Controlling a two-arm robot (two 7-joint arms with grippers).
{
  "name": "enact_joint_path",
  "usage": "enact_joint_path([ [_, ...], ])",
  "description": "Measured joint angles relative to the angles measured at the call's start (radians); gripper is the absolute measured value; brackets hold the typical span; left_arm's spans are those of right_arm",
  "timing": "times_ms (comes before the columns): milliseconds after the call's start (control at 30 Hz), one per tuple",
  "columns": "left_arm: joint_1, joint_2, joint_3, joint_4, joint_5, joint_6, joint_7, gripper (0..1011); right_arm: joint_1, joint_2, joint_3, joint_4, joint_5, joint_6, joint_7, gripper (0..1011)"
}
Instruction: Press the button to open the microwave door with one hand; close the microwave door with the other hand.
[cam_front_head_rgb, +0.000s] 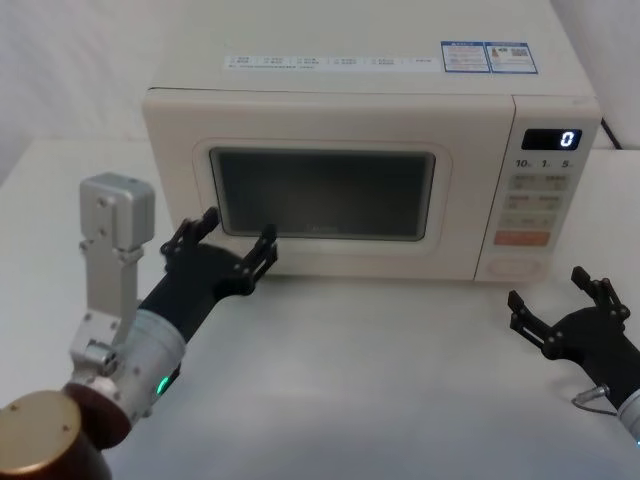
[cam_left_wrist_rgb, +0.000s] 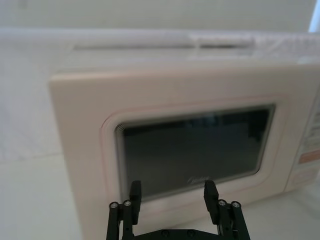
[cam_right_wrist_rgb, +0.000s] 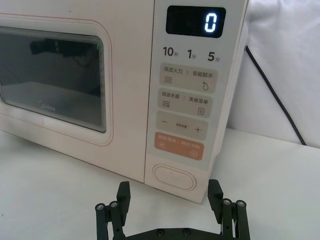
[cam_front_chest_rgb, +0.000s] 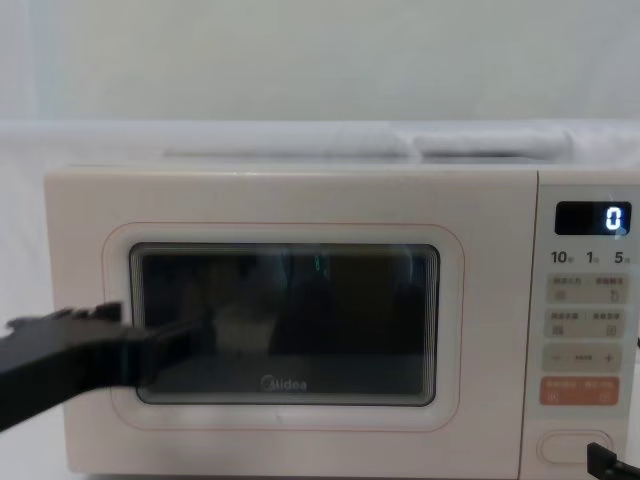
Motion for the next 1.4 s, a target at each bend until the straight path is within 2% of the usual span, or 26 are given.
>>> enact_joint_path([
  [67,0.014,0.001,-0.012,0.008,-0.002,-0.004,0.003,835,0.000,0.000,0.000,0.000,0.000,0.000,0.000,1001],
  [100,0.017,0.002,-0.014,0.010,-0.002,-0.005,0.003,889,0.000,0.000,0.000,0.000,0.000,0.000,0.000,1001],
  [267,0.039,0.002,-0.028,0.029,-0.002,-0.009,0.007,997,0.000,0.000,0.000,0.000,0.000,0.000,0.000,1001],
  [567,0.079,-0.005,-0.049,0.059,0.004,-0.010,0.020,1001,0.000,0.000,0.000,0.000,0.000,0.000,0.000,1001],
  [1400,0.073,-0.005,-0.045,0.056,0.004,-0.008,0.019,1001,0.000,0.000,0.000,0.000,0.000,0.000,0.000,1001],
])
